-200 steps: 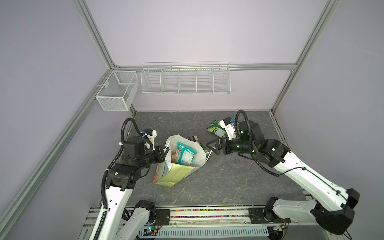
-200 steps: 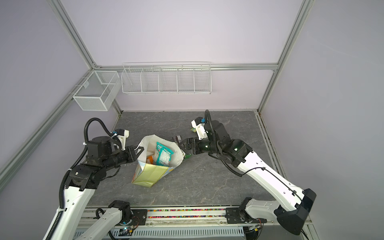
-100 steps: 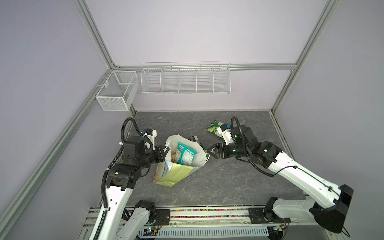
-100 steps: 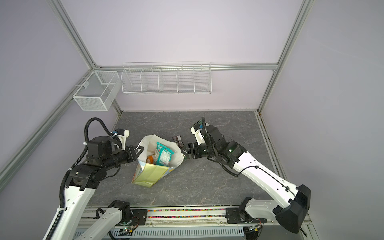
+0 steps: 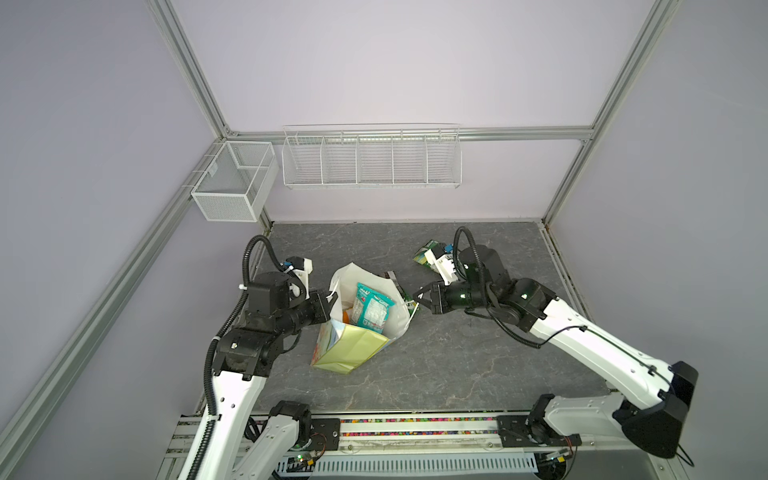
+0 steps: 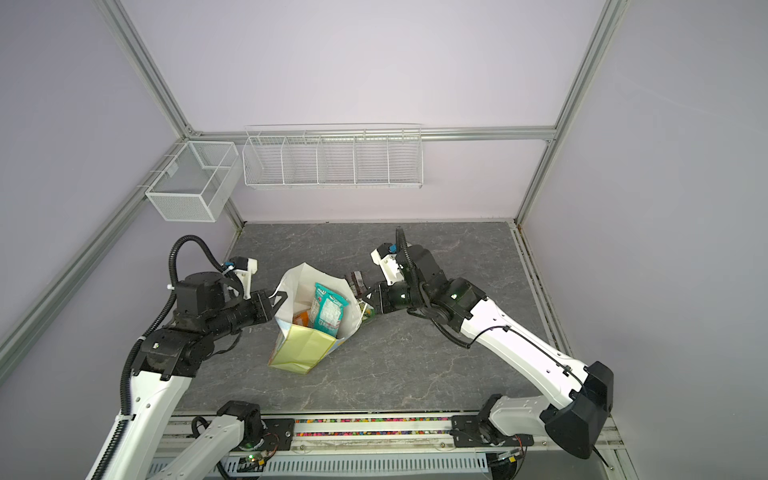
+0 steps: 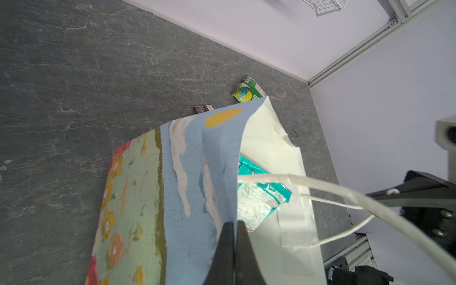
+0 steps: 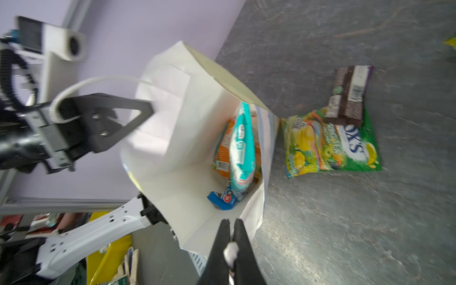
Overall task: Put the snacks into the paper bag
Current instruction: 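Withdraw the right gripper from the bag toward the green Fox's Spring Tea packet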
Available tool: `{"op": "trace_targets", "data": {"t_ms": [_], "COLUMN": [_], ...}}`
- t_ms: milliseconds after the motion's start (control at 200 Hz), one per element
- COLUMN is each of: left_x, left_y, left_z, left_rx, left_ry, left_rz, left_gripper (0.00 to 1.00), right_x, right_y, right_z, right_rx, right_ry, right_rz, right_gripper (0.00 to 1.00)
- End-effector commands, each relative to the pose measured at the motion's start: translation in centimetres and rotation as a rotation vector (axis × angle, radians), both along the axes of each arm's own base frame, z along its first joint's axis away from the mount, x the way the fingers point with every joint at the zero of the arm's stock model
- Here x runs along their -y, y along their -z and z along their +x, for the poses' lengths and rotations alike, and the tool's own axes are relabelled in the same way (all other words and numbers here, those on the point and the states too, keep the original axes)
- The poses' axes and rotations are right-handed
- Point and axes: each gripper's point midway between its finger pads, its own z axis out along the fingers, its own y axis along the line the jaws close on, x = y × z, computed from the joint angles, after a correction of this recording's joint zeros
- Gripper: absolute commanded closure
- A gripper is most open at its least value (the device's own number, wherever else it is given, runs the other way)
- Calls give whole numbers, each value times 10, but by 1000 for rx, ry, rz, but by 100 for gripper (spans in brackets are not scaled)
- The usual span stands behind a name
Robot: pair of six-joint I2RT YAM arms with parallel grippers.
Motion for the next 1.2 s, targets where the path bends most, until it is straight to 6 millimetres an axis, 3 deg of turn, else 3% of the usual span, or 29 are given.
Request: {"op": "trace_targets", "data": {"t_ms": [0, 75, 225, 315, 405, 715, 785, 1030, 1115, 1195], "left_x": [-6, -10, -12, -12, -12, -27, -29, -33, -37, -39], "left_y": [-19, -17, -12, -8, -5, -6, 0, 19, 20, 23], "left_z": [11, 12, 12, 11, 12, 17, 19, 18, 18, 20], "left_rx": [72, 63, 51, 42, 34, 26, 10, -30, -29, -36], "left_ry": [-43, -62, -73, -72, -72, -129, -137, -146, -161, -174], "left_rz": [17, 31, 40, 46, 48, 141, 154, 184, 200, 209], "left_gripper": [100, 100, 100, 100, 100, 100, 100, 100, 100, 100], "right_x": [-34, -43, -48, -52, -54, -65, -65, -46, -34, -28], "right_y": [-99, -109, -40, -24, -31, -91, -84, -21, -19, -25], "right_z": [-52, -67, -36, -33, -29, -12, -6, 21, 28, 30], "right_rx": [181, 219, 119, 78, 90, 167, 155, 9, 4, 17], "right_ry": [-315, -375, -244, -232, -219, -199, -180, -67, -29, -16], "right_rz": [345, 387, 159, 147, 152, 248, 235, 137, 126, 131], "right_gripper": [93, 93, 93, 93, 93, 93, 93, 88, 86, 78]}}
